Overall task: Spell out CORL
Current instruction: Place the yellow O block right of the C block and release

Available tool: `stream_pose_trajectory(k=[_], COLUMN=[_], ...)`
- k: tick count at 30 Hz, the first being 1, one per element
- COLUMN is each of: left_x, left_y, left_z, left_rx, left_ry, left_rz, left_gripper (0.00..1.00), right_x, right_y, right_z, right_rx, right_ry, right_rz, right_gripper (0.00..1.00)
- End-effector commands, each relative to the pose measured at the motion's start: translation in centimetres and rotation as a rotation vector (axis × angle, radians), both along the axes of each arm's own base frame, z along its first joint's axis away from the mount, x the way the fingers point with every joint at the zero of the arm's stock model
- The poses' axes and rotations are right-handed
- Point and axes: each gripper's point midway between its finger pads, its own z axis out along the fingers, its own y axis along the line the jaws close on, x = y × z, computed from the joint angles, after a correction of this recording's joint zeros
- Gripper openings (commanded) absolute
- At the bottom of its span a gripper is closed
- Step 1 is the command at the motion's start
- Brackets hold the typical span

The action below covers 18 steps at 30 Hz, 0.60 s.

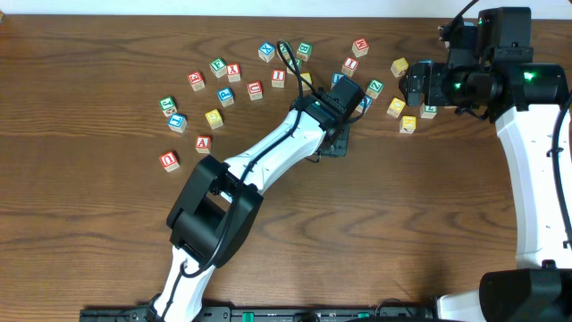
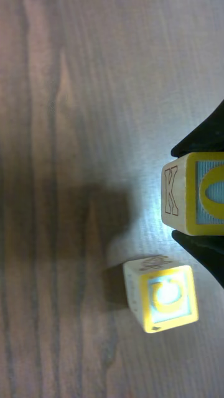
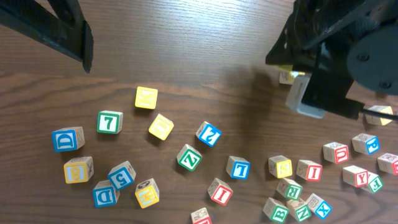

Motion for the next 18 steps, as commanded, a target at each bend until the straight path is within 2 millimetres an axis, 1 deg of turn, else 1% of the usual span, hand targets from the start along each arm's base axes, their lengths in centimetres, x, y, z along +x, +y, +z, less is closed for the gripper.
stream_pose_trajectory(k=[1,10,14,18], left_x=[0.2,-0.1,0.0,0.1], left_y=[0.7,0.9,1.0,1.5], left_z=[-1.9,-4.3,-4.3,-4.4], left_rx=[0.028,0.057,0.059,0.083], left_ry=[0.019,0.054,0.05,0.042], left_rz=[0.051,0.051,0.054,0.061], left_gripper=[0.27,0.27,0.27,0.27], right_x=[0.1,0.0,0.0,0.0], right_y=[-0.3,-0.3,-0.3,-0.3], right_z=[-0.6,-0.6,-0.6,-0.6], right_rx=[-0.005,-0.006,-0.005,-0.005], right_ry=[0.016,0.017,0.017,0.017], right_rz=[-0.01,-0.01,-0.01,-0.01], right_gripper=[0.99,0.99,0.99,0.99])
